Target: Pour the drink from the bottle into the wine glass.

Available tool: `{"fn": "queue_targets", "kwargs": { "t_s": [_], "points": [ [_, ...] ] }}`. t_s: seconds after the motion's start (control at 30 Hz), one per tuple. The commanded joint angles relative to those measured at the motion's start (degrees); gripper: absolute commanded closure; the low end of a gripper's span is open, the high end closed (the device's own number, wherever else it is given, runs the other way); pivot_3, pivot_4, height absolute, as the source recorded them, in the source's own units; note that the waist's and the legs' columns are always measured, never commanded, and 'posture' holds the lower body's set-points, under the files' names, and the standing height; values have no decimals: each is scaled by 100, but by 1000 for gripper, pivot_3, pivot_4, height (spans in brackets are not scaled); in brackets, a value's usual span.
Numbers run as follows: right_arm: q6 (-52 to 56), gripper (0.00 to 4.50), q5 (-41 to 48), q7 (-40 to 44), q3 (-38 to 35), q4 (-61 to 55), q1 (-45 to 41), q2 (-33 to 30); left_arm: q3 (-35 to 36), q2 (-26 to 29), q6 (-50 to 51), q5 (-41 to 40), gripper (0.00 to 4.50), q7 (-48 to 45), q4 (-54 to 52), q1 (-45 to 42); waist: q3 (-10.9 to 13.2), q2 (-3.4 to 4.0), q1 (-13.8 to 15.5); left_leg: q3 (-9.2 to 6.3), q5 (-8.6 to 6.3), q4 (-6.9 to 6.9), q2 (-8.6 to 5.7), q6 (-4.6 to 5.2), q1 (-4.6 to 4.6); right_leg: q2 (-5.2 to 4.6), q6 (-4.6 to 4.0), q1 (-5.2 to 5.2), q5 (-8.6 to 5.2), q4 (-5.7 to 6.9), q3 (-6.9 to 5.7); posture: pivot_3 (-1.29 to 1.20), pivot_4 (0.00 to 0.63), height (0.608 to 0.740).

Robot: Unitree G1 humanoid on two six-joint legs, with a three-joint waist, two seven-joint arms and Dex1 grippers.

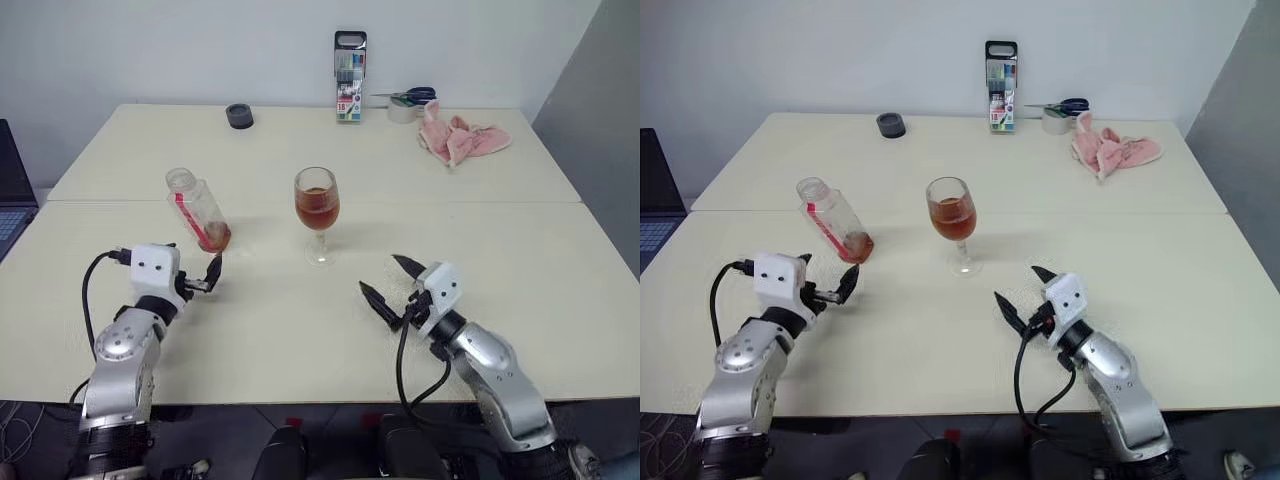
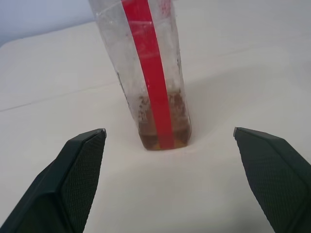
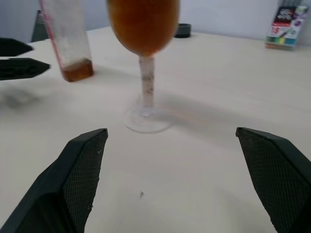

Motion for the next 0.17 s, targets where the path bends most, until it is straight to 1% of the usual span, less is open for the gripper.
{"fn": "queue_targets", "kwargs": {
  "t_s": [0.03, 0.17],
  "points": [
    [-350, 0, -75, -160, -122, -62, -102, 140, 191, -88, -300, -53, 12, 98, -328, 38, -1, -1, 3, -1, 0, 0, 0, 0, 0, 0, 0, 0, 0, 0, -2, 0, 150, 740],
    [-401, 0, -55, -207, -162, 69, -151, 222, 176, -217, -566, -69, 12, 79, -396, 150, -1, -1, 7, 1, 0, 0, -2, -1, 0, 0, 0, 2, 0, -1, -1, 0, 150, 740]
  ]
}}
